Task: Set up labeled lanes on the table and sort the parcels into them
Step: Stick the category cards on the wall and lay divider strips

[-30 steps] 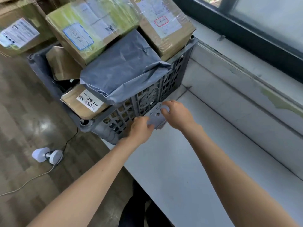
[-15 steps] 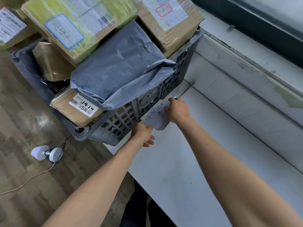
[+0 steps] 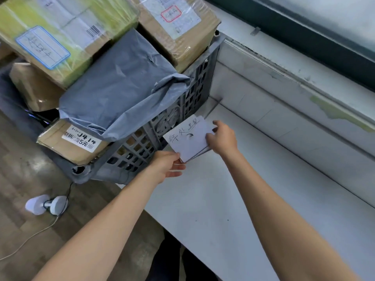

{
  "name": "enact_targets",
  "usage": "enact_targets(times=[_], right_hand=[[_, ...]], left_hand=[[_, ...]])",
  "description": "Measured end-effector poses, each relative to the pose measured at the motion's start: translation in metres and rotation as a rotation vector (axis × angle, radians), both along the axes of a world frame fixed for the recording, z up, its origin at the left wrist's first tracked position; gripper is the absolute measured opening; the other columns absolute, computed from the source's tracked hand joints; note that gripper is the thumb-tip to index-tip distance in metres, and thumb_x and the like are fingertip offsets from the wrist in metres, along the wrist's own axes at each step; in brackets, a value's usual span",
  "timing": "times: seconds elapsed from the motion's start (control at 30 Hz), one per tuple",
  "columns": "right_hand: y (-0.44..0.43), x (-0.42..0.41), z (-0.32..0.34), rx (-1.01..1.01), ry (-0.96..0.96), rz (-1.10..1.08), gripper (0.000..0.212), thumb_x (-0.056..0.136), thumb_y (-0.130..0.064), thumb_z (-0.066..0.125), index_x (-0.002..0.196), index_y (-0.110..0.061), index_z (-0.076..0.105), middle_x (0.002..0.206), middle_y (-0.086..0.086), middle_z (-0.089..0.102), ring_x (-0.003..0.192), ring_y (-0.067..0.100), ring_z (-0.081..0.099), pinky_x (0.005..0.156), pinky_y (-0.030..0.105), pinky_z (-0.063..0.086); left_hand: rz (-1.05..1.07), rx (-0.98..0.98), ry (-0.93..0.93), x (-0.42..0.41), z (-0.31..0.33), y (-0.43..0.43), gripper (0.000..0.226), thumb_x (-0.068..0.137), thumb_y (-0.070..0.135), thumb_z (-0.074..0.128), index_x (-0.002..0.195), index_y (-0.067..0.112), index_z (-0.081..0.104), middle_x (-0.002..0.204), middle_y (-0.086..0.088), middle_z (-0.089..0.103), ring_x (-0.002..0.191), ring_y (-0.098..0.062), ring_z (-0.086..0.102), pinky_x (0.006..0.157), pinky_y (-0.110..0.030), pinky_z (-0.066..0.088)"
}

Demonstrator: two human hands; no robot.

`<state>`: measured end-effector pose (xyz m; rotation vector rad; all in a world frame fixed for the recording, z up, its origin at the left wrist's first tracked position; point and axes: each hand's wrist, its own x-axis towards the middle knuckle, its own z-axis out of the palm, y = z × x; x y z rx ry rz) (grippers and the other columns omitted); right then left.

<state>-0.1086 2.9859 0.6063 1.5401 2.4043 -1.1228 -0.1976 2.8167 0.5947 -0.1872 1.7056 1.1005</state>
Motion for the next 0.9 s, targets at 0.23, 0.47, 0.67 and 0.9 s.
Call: enact_targets(times=[0.23, 0.47, 0.67, 0.9], right_hand=[[-0.002, 0.059, 0.008, -0.216, 0.371, -0.367, 0.015, 0.092, -0.034, 0.068, 0.096, -0.020, 0.068, 0.083, -0.007, 0.066, 0.072, 0.011, 0.061, 0.050, 0.016, 0.042], [-0.006, 0.097, 0.023, -0.458, 0.647, -0.499, 0.016, 0.096, -0.018, 0.065, 0.108, -0.009, 0.071, 0.098, 0.000, 0.075, 0.083, 0.012, 0.069, 0.073, 0.029, 0.059], [-0.018, 0.120, 0.033, -0.532, 0.706, -0.504, 0.016, 0.097, -0.015, 0.063, 0.109, -0.009, 0.072, 0.097, -0.001, 0.076, 0.082, 0.011, 0.070, 0.073, 0.025, 0.059], [-0.028, 0.146, 0.043, -0.511, 0.707, -0.551, 0.021, 0.098, -0.012, 0.061, 0.117, -0.009, 0.070, 0.111, 0.007, 0.075, 0.092, 0.014, 0.070, 0.082, 0.030, 0.058]], left_hand=[[-0.267, 0.143, 0.288, 0.000, 0.015, 0.002, 0.010, 0.099, 0.010, 0.056, 0.102, 0.003, 0.064, 0.086, -0.008, 0.069, 0.072, -0.015, 0.068, 0.066, -0.034, 0.057], [-0.405, 0.287, 0.141, -0.011, 0.029, 0.015, 0.016, 0.097, 0.018, 0.062, 0.112, 0.014, 0.068, 0.102, -0.007, 0.075, 0.088, -0.018, 0.069, 0.078, -0.036, 0.061], [-0.320, 0.477, -0.172, 0.007, 0.038, 0.037, 0.051, 0.087, 0.030, 0.059, 0.136, 0.020, 0.055, 0.130, -0.004, 0.065, 0.108, -0.023, 0.064, 0.088, -0.042, 0.053], [-0.322, 0.418, -0.189, 0.039, 0.040, 0.057, 0.046, 0.079, 0.033, 0.072, 0.124, 0.024, 0.066, 0.118, -0.002, 0.072, 0.097, -0.019, 0.070, 0.072, -0.034, 0.059]])
